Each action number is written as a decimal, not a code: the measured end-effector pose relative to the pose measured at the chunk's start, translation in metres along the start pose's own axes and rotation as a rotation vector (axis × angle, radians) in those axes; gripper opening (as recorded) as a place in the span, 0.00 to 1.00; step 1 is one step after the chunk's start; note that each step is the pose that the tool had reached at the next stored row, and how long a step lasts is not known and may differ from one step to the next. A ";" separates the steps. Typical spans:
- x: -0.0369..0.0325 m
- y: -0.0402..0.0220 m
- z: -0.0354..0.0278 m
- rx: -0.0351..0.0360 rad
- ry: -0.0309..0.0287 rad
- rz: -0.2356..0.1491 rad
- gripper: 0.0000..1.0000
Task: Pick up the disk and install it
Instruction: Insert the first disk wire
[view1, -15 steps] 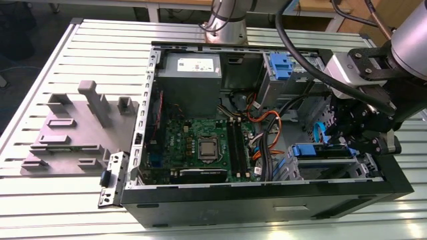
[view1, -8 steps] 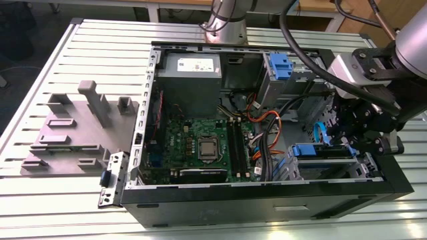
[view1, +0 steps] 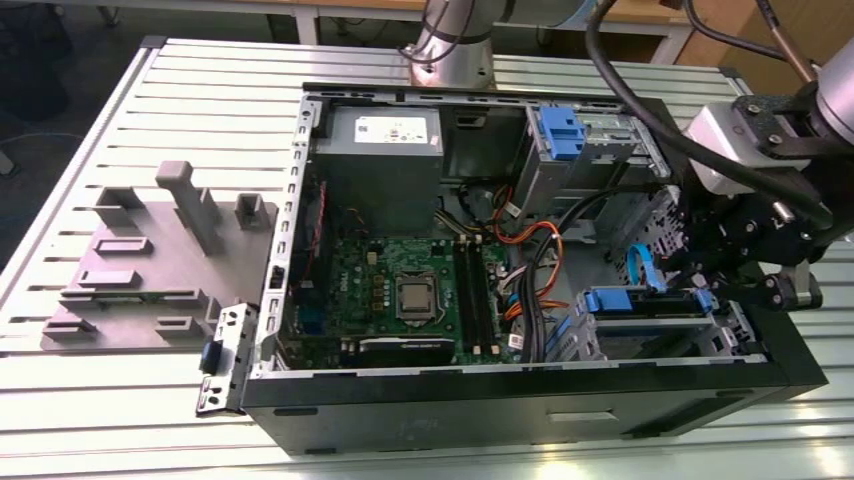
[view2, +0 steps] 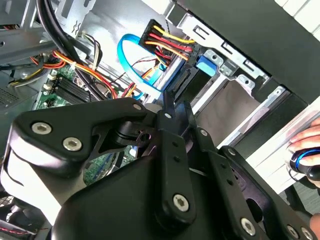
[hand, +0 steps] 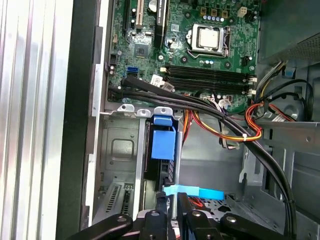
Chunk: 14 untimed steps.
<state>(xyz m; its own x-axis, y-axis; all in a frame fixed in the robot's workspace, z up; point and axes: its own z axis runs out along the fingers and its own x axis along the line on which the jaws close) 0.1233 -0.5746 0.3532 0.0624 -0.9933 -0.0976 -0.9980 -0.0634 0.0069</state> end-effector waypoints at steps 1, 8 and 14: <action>0.0000 -0.0007 0.0000 -0.0028 -0.0002 0.000 0.23; 0.0003 -0.0024 0.0003 -0.0319 -0.0022 0.003 0.23; 0.0002 -0.0030 0.0003 -0.0502 -0.0032 0.005 0.23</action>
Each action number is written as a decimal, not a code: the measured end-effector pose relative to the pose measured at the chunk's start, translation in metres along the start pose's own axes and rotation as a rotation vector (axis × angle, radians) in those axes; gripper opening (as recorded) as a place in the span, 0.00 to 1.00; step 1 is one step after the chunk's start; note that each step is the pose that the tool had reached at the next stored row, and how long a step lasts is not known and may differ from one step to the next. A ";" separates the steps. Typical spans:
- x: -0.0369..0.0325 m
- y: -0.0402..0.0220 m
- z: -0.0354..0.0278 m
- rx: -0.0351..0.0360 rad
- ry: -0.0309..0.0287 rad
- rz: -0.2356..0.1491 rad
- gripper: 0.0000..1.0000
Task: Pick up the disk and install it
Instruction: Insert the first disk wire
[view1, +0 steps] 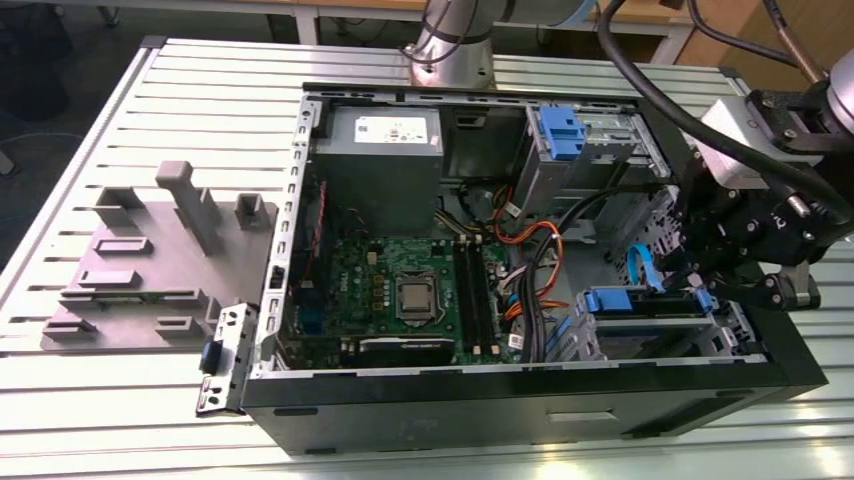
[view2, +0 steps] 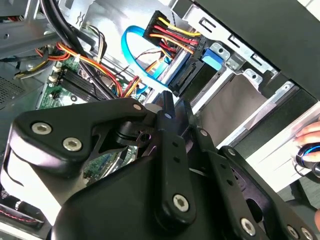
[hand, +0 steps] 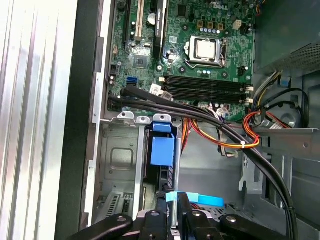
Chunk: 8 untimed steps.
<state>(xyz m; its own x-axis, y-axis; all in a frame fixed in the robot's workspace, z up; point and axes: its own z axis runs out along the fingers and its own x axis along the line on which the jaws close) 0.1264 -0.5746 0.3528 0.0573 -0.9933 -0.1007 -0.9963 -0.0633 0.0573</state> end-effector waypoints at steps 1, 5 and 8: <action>0.0000 -0.0001 0.0001 0.0001 -0.0001 0.001 0.23; 0.0003 -0.0044 0.0001 0.0012 -0.0005 0.012 0.23; 0.0004 -0.0099 0.0001 0.0020 -0.0011 0.020 0.23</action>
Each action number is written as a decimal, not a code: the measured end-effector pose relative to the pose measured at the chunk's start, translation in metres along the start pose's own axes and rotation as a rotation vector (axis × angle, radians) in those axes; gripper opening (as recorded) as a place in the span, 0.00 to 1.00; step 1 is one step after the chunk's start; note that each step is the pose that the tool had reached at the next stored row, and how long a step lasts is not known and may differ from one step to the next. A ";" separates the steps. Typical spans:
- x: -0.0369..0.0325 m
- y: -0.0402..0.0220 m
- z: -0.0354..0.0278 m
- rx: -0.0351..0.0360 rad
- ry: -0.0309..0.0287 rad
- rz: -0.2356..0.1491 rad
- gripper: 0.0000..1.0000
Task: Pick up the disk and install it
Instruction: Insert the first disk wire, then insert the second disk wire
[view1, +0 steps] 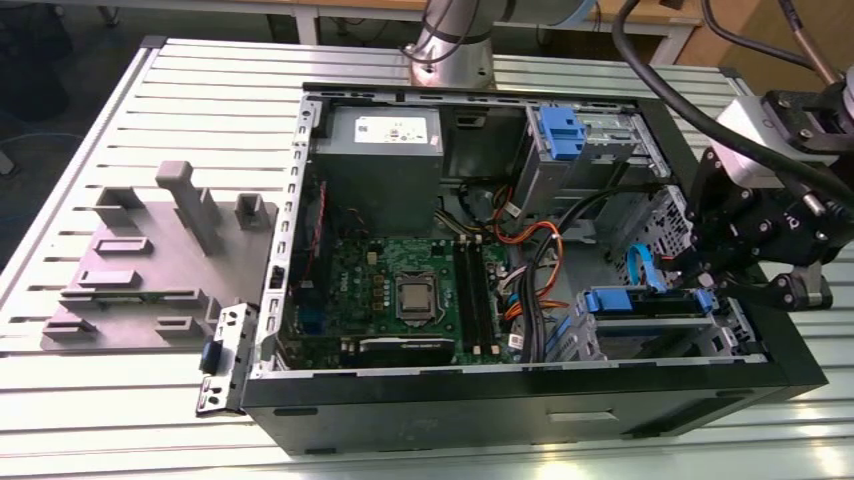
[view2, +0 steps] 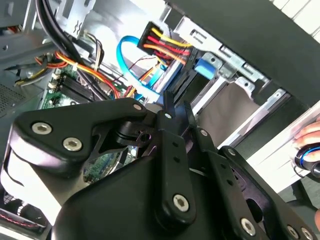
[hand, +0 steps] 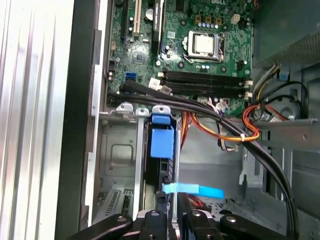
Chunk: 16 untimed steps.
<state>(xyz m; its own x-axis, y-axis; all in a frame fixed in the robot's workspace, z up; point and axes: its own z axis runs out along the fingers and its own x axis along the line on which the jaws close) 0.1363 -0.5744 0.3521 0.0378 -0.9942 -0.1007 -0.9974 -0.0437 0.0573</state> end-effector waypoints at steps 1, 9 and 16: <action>0.0000 -0.0015 0.0000 0.0004 -0.0002 0.004 0.23; -0.0015 -0.0103 0.0004 0.0023 -0.0014 0.023 0.23; -0.0020 -0.0102 -0.0023 0.0023 -0.0013 0.023 0.23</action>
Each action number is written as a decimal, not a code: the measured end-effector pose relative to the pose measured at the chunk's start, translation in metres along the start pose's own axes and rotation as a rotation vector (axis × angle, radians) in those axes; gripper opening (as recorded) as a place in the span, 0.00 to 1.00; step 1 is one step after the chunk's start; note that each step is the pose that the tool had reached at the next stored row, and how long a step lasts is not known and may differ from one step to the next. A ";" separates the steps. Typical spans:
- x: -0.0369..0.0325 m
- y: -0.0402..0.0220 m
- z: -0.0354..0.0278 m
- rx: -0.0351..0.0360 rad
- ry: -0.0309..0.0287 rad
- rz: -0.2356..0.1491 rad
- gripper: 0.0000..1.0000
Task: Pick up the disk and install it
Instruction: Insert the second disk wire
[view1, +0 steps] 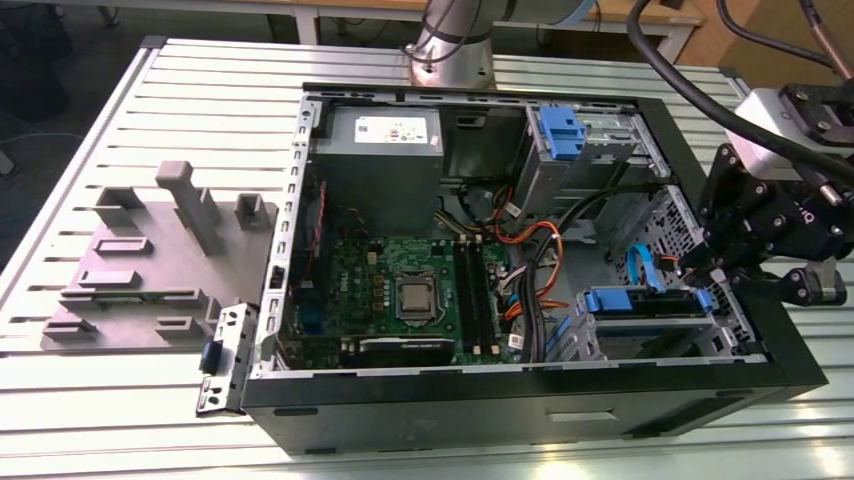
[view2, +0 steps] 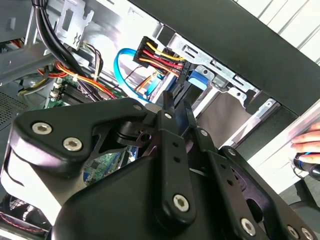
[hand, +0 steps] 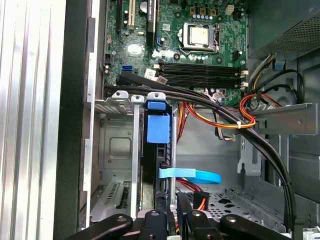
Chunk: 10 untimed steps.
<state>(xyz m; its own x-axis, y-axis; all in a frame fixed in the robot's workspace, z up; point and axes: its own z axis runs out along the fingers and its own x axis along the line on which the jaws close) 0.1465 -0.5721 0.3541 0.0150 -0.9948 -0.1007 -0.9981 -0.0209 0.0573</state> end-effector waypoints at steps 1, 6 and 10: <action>0.0000 0.0000 -0.0001 0.0000 0.0000 0.000 0.23; -0.0003 0.0002 -0.0028 0.0000 0.0002 0.000 0.23; -0.0005 0.0003 -0.0057 0.0000 0.0000 0.000 0.23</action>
<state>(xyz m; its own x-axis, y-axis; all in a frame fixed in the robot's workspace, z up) 0.1465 -0.5721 0.3599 0.0150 -0.9948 -0.1007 -0.9981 -0.0208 0.0573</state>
